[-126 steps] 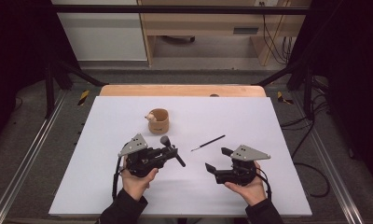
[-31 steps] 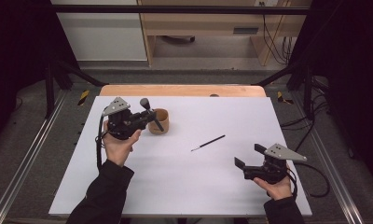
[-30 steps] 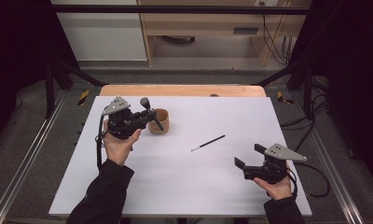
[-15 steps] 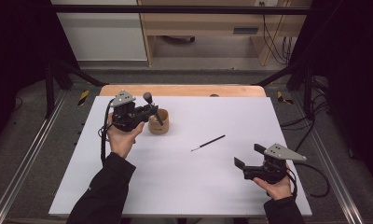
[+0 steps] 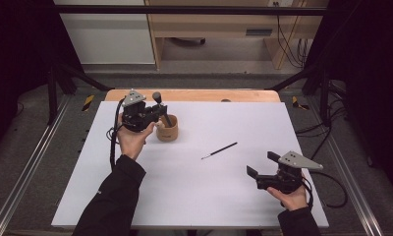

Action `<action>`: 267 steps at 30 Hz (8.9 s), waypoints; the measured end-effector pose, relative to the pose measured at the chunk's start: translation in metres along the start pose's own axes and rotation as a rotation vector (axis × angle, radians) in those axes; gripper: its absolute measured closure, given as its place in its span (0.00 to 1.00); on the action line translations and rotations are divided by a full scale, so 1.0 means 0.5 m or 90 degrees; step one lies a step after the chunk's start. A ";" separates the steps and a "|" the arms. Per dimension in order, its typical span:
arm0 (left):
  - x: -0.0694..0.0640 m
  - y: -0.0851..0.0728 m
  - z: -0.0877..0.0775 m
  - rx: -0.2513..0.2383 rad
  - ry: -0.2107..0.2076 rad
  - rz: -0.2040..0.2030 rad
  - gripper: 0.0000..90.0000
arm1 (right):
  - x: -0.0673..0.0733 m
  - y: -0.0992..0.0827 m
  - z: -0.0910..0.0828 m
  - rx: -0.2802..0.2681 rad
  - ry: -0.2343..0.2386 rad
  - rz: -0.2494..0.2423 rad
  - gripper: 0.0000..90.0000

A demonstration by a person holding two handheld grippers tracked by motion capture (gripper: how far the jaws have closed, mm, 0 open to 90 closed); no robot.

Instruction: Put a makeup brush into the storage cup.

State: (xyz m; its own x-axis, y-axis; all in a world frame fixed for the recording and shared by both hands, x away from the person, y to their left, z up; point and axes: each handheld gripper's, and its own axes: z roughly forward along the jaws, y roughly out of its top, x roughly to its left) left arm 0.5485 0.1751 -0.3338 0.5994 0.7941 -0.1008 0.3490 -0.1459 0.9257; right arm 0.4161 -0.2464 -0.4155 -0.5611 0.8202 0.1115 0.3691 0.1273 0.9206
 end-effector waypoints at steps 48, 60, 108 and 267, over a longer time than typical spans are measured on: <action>0.040 -0.056 0.081 0.059 0.052 -0.001 0.85 | 0.003 -0.003 0.006 0.007 0.005 -0.001 0.06; 0.035 -0.080 0.098 0.080 0.051 0.008 0.85 | 0.004 -0.003 0.007 0.007 0.005 -0.001 0.06; 0.011 -0.114 0.006 0.033 0.018 0.018 0.33 | 0.007 -0.002 0.007 0.006 0.007 -0.004 0.06; 0.022 -0.280 -0.221 0.025 0.001 0.032 0.10 | 0.037 0.071 0.252 0.158 0.026 -0.083 0.09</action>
State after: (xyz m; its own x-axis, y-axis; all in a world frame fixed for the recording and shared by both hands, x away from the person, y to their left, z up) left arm 0.4267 0.2692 -0.4242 0.6151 0.7866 -0.0539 0.3466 -0.2084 0.9146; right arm 0.5123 -0.1566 -0.4281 -0.6435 0.7652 0.0172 0.4585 0.3674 0.8092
